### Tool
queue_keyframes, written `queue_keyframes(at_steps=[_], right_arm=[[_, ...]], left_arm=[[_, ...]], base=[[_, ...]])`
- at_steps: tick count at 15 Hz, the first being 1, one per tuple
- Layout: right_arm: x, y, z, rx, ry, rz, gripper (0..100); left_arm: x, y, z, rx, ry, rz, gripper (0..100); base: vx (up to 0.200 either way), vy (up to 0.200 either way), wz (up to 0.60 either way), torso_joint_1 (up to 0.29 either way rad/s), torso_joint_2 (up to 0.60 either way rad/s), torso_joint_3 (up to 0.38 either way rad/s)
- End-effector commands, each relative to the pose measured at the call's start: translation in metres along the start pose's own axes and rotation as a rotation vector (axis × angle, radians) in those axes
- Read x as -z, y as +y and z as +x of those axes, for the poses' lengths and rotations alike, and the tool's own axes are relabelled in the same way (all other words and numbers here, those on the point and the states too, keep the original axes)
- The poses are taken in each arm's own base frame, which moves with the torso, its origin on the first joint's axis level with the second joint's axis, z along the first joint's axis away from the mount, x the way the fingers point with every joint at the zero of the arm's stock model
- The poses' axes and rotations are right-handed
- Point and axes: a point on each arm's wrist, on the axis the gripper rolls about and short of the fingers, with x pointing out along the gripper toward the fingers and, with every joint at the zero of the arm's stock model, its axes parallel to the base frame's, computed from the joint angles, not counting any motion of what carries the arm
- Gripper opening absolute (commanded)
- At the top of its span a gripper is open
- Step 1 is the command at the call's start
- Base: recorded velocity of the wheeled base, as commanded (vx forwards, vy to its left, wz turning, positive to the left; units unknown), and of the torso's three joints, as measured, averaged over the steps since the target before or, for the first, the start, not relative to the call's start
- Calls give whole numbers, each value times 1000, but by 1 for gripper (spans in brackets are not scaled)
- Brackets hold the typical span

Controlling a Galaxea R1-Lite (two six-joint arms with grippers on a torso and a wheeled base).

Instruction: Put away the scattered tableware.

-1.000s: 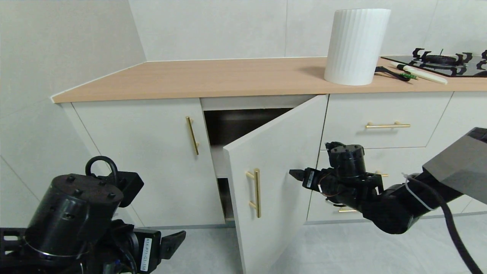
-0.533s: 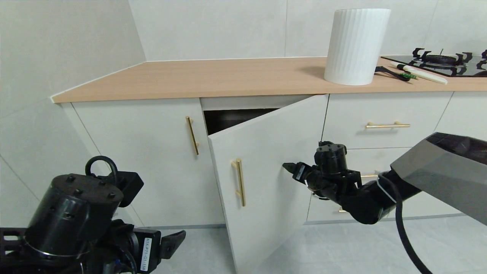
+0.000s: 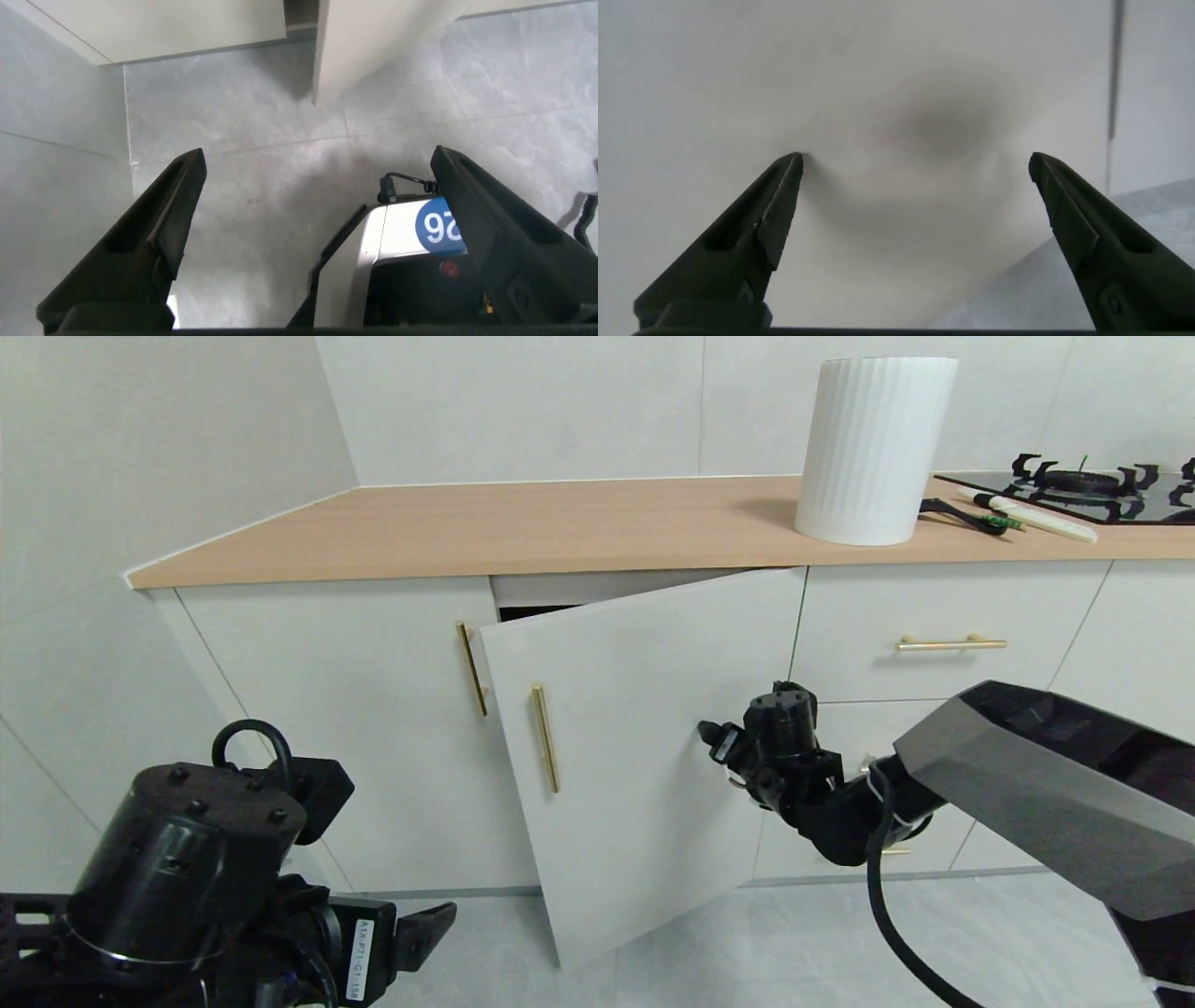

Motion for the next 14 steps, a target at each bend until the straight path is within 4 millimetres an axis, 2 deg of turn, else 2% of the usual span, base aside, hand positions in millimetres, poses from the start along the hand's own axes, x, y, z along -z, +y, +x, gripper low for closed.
queue_keyframes(at_steps=[1, 4, 11, 14], right_arm=[[4, -7, 16, 37, -37, 6, 100], [0, -15, 31, 96, -101, 17, 100], [-3, -16, 55, 189, -255, 39, 100], [-3, -15, 58, 207, -275, 42, 100]], left_arm=[[0, 0, 1, -1, 2, 1, 100], [0, 0, 1, 0, 3, 1, 100], [0, 0, 1, 0, 3, 1, 100], [0, 0, 1, 0, 3, -1, 100]], base=[[0, 0, 0, 0, 0, 0], [0, 0, 0, 0, 0, 0], [0, 0, 0, 0, 0, 0], [0, 0, 0, 0, 0, 0]])
